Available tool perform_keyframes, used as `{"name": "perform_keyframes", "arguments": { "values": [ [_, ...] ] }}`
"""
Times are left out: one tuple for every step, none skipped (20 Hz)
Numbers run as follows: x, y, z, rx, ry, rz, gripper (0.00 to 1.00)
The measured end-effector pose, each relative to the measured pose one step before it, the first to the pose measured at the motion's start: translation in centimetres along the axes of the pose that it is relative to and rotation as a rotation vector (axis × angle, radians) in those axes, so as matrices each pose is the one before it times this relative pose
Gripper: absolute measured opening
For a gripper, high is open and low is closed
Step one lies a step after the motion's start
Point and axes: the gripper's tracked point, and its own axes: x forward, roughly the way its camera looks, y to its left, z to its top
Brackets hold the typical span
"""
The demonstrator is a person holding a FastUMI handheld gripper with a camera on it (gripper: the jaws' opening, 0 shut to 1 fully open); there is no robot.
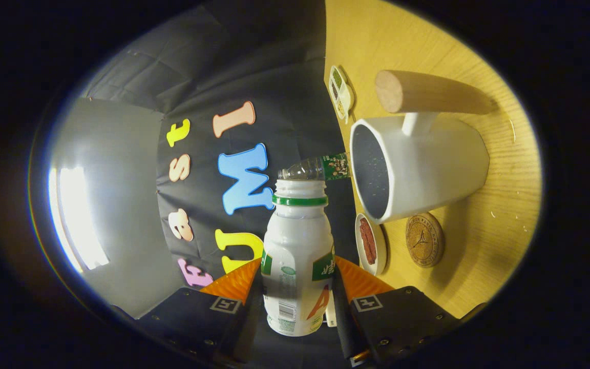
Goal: Take the bottle from table, then pour the juice into the cup, finally place the bottle on the coaster
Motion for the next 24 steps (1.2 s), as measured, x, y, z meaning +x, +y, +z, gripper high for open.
{"name": "perform_keyframes", "arguments": {
  "values": [
    [0.034,-0.206,-0.029,-0.04147,0.00182,-0.01751,0.64],
    [0.122,-0.180,-0.107,-0.04647,0.00348,-0.01797,0.65],
    [0.064,-0.265,-0.206,-0.04725,0.00690,-0.01883,0.64],
    [0.080,0.072,-0.145,-0.04454,0.00597,-0.01226,0.65],
    [0.158,0.055,-0.073,-0.04046,0.00195,-0.00905,0.65],
    [0.139,-0.082,-0.053,-0.04152,-0.00088,-0.01217,0.65],
    [0.047,-0.342,0.045,-0.04622,-0.00266,-0.01911,0.65],
    [-0.025,-0.280,-0.004,-0.04519,-0.00146,-0.01913,0.65],
    [-0.026,-0.092,-0.125,-0.03723,0.00461,-0.01116,0.65],
    [0.041,0.072,-0.077,-0.03638,0.00381,-0.00549,0.65],
    [0.094,-0.118,-0.018,-0.04177,0.00315,-0.01109,0.65],
    [0.020,-0.185,-0.051,-0.05298,-0.00073,-0.01429,0.65],
    [0.061,-0.227,0.132,-0.06740,-0.00571,-0.01609,0.65],
    [0.086,-0.172,0.119,-0.07164,-0.00662,-0.01677,0.65],
    [0.054,-0.277,0.074,-0.06126,-0.00027,-0.01829,0.65],
    [0.069,-0.082,-0.118,-0.04940,0.00305,-0.00689,0.65],
    [0.083,0.174,0.086,-0.03866,-0.00024,0.00168,0.65],
    [-0.021,0.161,-0.009,-0.03870,-0.00011,0.00216,0.65],
    [0.104,0.065,0.114,-0.04039,-0.00124,-0.00145,0.65],
    [0.093,0.096,-0.034,-0.04247,-0.00091,-0.00284,0.65],
    [0.065,0.067,0.067,-0.04545,-0.00055,-0.00912,0.65],
    [-0.407,-0.133,-0.041,-0.04878,-0.00306,-0.00115,0.65],
    [-0.021,0.076,0.098,-0.04651,-0.00457,-0.00487,0.65],
    [0.099,0.088,0.022,-0.04583,-0.00255,-0.00553,0.65]
  ]
}}
